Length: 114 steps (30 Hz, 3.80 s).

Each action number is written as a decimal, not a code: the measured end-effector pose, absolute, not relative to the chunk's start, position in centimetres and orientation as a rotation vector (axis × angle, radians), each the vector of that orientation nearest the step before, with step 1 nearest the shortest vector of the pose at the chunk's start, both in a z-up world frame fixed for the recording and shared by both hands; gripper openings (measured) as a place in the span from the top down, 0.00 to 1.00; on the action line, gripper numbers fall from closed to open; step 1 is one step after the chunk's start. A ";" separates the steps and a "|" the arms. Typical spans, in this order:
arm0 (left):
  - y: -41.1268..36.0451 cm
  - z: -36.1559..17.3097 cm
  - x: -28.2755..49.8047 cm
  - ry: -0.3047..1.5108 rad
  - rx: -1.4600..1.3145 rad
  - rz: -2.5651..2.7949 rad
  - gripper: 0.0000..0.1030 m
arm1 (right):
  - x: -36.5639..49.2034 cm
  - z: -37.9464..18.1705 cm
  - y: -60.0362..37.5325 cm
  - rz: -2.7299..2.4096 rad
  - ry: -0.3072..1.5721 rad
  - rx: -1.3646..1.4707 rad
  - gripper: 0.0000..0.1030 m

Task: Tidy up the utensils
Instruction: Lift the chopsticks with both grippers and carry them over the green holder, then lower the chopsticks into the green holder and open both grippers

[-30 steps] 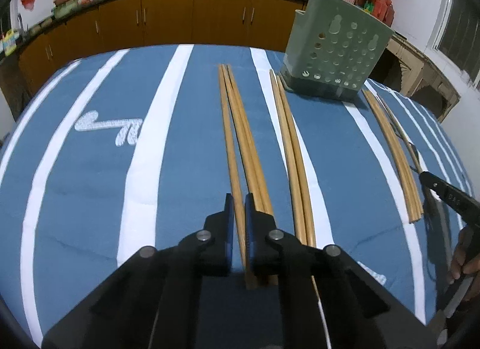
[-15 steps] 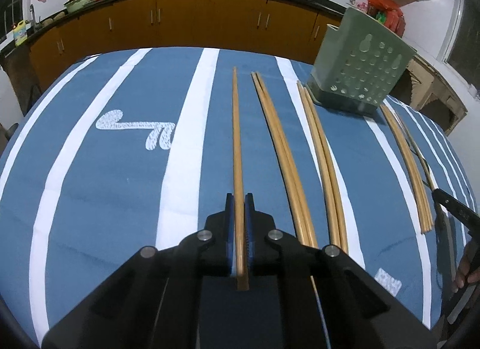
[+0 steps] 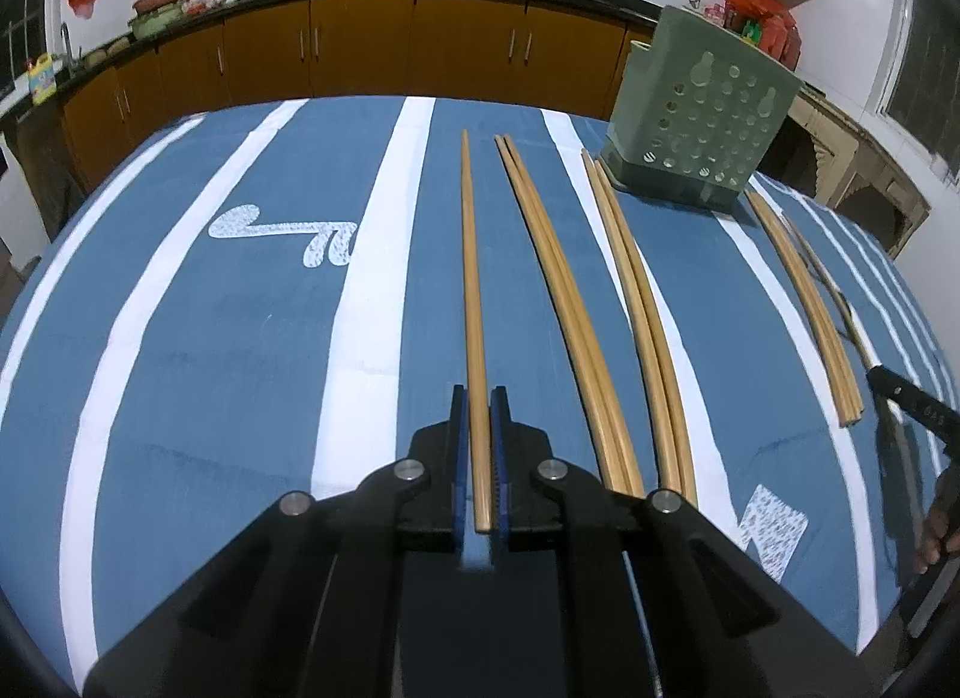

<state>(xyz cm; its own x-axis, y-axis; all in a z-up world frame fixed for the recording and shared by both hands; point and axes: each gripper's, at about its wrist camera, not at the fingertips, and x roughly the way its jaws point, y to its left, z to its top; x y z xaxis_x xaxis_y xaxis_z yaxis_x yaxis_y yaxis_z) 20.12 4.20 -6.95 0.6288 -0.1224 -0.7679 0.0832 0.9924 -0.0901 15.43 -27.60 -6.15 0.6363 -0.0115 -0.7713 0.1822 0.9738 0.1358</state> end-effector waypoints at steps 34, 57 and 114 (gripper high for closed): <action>7.3 6.7 18.0 0.490 -0.154 -0.127 0.93 | 12.8 5.7 -30.0 -0.083 0.463 0.249 0.92; 7.2 13.9 19.5 0.346 -0.156 -0.138 0.93 | 14.8 11.0 -29.8 -0.028 0.353 0.261 0.92; 1.5 15.8 25.7 0.293 -0.204 -0.153 0.77 | 18.9 13.3 -25.6 0.116 0.300 0.245 0.71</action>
<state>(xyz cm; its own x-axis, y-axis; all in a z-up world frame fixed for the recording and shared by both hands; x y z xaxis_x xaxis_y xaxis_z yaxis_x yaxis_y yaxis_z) 25.74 1.52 15.79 0.9459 -0.1792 -0.2705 0.1200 0.9678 -0.2214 18.94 -25.60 13.34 0.9489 0.1490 -0.2782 -0.0765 0.9638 0.2554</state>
